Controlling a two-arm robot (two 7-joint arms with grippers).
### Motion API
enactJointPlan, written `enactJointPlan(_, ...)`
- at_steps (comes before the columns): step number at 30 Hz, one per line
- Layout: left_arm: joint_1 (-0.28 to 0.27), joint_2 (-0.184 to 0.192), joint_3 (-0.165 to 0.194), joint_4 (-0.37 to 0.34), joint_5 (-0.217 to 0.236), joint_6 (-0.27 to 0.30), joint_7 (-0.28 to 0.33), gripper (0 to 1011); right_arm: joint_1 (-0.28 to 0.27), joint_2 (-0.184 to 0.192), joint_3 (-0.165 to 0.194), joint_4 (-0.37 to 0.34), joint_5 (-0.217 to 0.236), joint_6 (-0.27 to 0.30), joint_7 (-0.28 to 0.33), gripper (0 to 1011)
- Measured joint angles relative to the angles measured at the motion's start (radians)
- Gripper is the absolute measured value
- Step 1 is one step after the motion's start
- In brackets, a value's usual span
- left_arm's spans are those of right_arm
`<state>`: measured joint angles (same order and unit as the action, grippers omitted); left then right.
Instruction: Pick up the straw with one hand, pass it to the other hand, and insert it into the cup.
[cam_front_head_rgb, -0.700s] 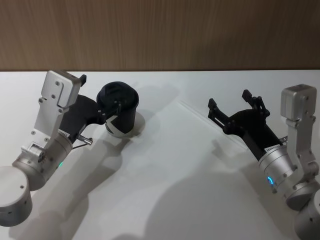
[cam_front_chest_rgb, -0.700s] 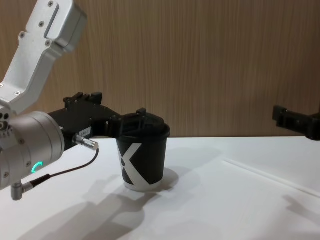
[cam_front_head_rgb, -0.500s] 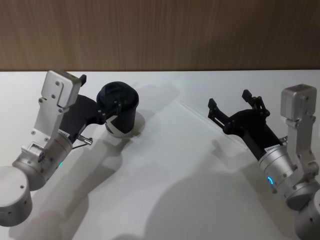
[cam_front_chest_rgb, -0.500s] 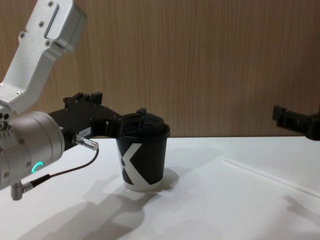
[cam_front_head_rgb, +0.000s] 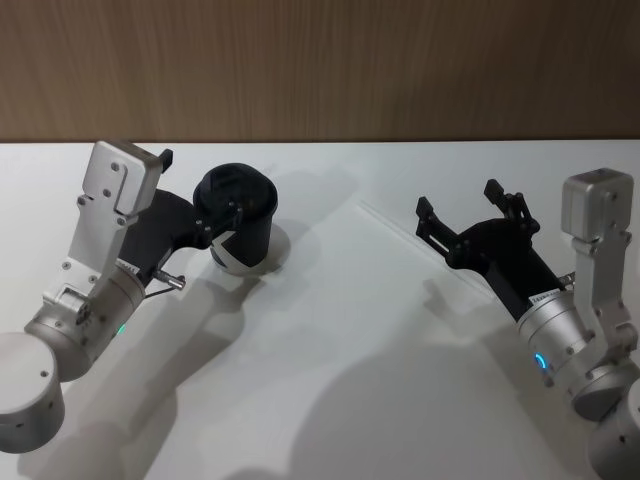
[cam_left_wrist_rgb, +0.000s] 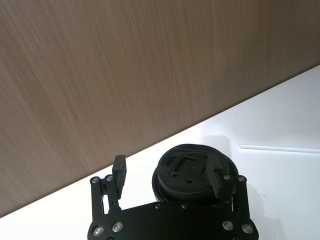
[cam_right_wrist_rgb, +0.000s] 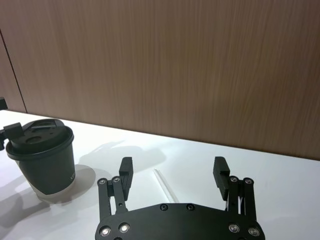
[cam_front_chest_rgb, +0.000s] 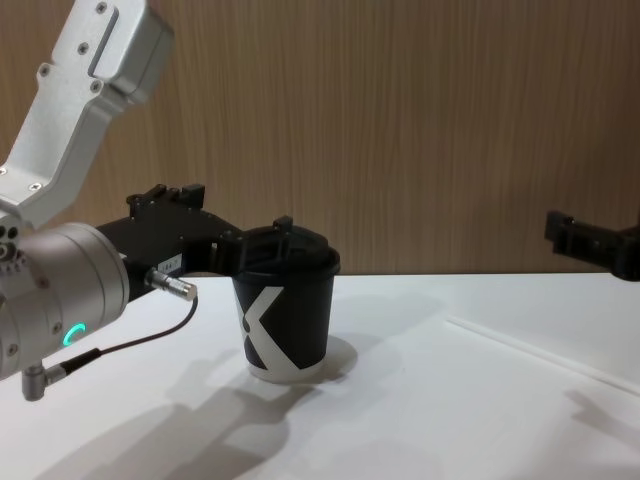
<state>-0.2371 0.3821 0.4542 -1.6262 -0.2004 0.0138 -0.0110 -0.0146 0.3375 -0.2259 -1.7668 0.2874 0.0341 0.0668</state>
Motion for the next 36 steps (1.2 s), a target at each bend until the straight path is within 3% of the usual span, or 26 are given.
enactJointPlan(23, 0.0, 0.0, 0.0, 0.0, 0.0, 0.0, 0.0, 1003, 0.001, 0.001, 0.006, -0.001, 0.005, 0.005, 0.005, 1001)
enactJointPlan(36, 0.0, 0.0, 0.0, 0.0, 0.0, 0.0, 0.0, 1003, 0.041, 0.057, 0.061, 0.014, 0.097, 0.116, 0.102, 1001)
